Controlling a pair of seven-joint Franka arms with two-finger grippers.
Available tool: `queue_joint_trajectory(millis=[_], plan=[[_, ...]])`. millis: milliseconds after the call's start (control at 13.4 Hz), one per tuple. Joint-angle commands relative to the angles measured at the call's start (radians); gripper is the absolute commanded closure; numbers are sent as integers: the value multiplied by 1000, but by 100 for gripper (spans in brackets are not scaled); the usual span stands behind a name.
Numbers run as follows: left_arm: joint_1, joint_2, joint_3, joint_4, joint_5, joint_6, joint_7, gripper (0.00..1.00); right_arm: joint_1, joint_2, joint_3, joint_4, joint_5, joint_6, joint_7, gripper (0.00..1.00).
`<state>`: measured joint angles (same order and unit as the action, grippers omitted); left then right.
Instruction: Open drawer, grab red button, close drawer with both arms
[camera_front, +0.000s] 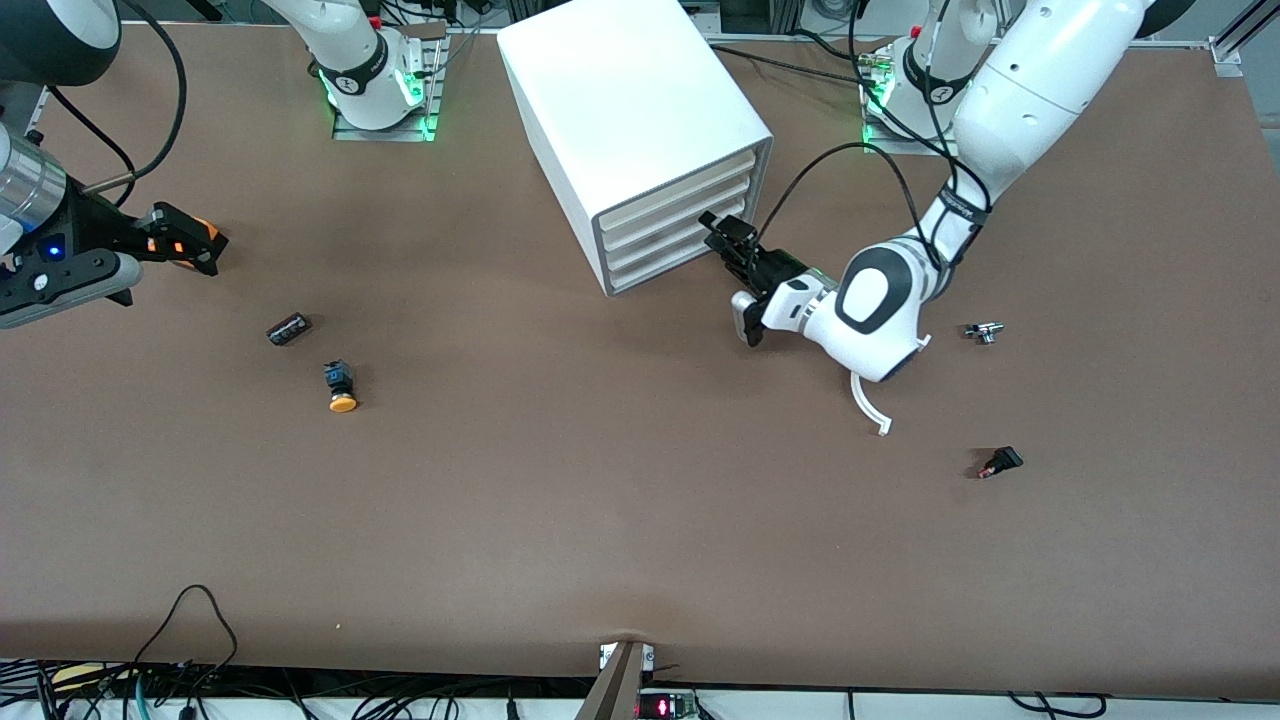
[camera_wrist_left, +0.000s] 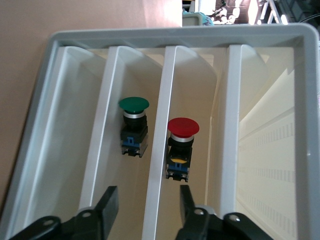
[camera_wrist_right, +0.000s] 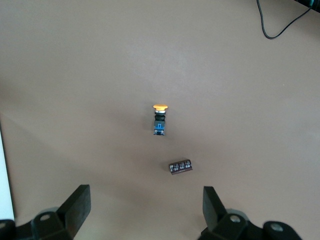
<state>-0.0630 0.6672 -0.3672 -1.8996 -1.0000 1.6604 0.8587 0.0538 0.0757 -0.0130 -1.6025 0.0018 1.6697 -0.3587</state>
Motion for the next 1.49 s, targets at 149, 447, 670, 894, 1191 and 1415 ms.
queue_joint_trajectory(millis=[149, 447, 670, 894, 1191, 1415], plan=[[-32, 8, 2, -47, -100, 7, 52, 48, -17, 9, 15, 21, -2, -16, -8, 1], [-61, 14, 4, -65, -141, 16, 52, 56, -14, 9, 15, 21, -8, -18, -6, 1], [-61, 14, 4, -65, -146, 16, 52, 69, -11, 9, 15, 21, -14, -18, -8, 1], [-61, 15, 4, -64, -146, 18, 52, 85, -11, 18, 15, 21, -16, -15, 6, 1], [-63, 15, 5, -56, -146, 19, 52, 94, -17, 38, 11, 24, -8, 5, -9, 1], [-57, 19, 14, -39, -143, 18, 39, 94, -11, 71, 15, 21, -16, 21, 6, 1]])
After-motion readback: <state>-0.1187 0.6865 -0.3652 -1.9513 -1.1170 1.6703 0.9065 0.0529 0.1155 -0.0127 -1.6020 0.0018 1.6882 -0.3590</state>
